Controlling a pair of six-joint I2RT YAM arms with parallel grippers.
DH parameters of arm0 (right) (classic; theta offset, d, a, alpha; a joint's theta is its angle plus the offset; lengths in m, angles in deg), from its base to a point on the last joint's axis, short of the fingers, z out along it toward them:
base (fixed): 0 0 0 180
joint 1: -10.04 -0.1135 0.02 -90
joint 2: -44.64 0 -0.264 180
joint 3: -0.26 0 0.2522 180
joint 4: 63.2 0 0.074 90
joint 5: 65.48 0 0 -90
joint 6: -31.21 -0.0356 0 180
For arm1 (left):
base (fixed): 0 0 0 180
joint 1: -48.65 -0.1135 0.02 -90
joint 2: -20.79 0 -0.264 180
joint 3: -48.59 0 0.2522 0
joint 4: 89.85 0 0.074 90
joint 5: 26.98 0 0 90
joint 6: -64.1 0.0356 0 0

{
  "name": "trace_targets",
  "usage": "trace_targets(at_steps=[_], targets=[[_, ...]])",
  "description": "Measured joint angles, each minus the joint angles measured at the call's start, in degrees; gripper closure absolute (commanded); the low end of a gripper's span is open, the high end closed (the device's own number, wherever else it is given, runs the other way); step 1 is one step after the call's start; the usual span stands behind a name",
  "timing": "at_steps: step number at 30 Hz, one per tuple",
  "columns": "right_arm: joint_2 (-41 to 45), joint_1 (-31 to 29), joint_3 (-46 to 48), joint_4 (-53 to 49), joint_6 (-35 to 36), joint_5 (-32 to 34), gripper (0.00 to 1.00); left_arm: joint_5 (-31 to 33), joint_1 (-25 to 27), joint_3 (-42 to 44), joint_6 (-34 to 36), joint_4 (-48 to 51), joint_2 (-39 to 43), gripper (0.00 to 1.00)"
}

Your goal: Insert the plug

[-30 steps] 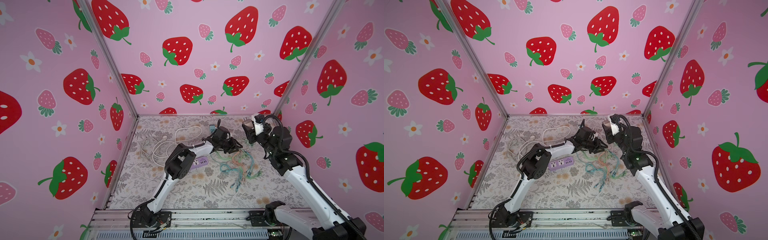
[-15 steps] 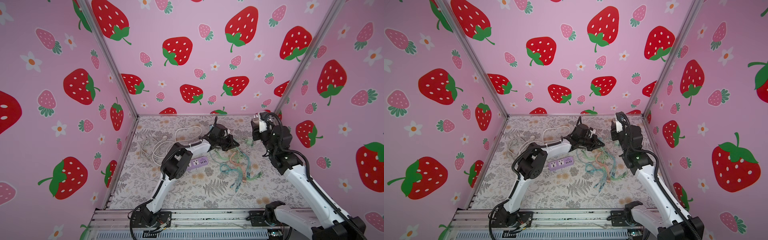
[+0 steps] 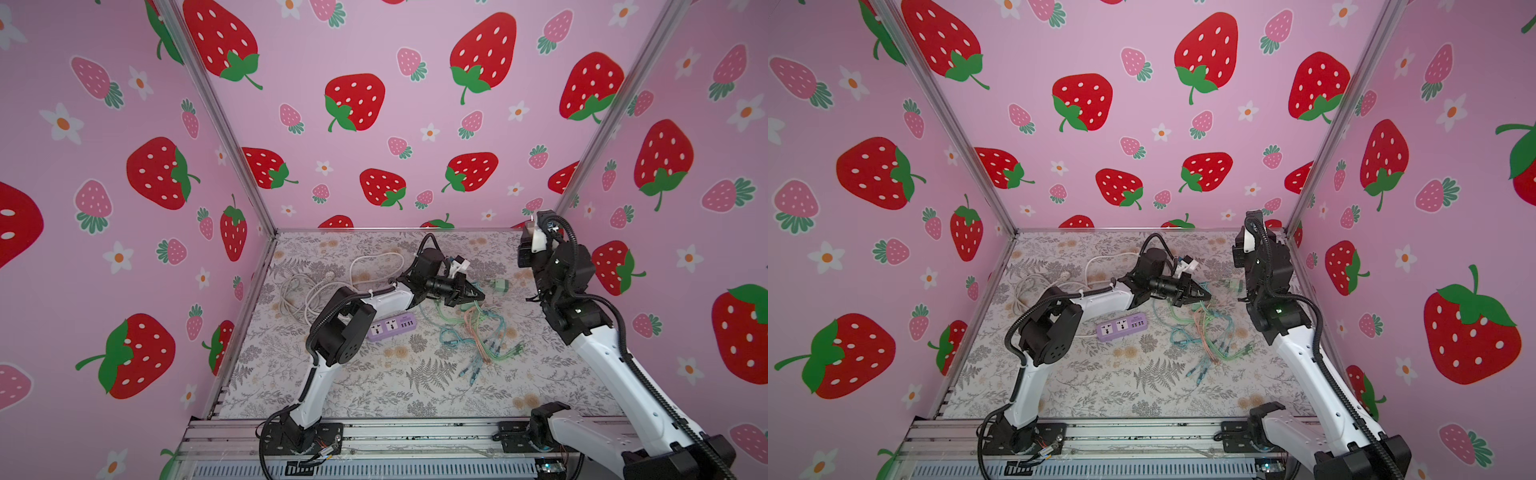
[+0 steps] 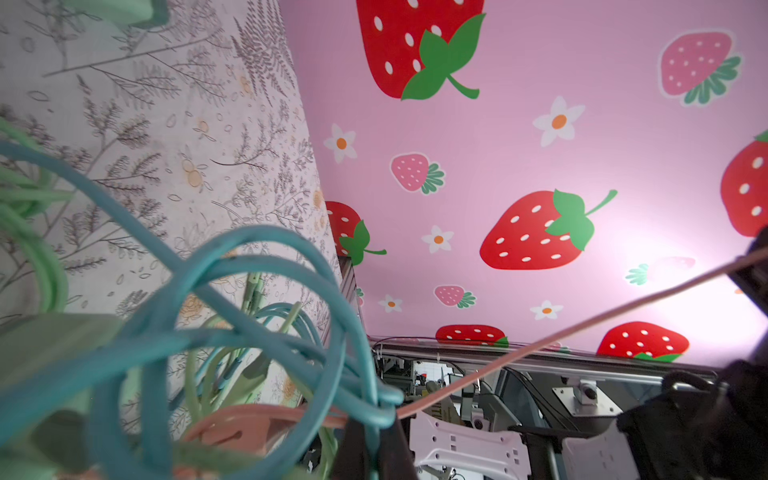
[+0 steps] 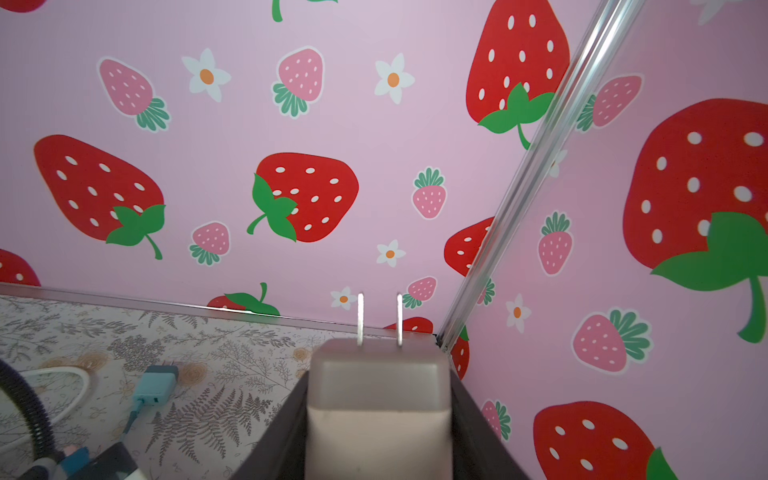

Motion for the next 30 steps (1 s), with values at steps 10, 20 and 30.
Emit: trace_targets(at_steps=[10,20,30], targets=[[3.74,0.2,-3.78,-1.88,-0.09,1.4,0.71,-3.74,-2.75,1.62,5.88,1.44,2.36,1.0],[7.39,0.2,-11.56,-2.25,0.74,1.57,0.71,-6.71,-6.08,8.0,10.4,3.72,3.72,1.0],[6.34,0.2,-21.92,-6.84,2.01,-1.6,0.71,-4.42,-6.56,-1.38,14.97,12.68,1.88,1.0]])
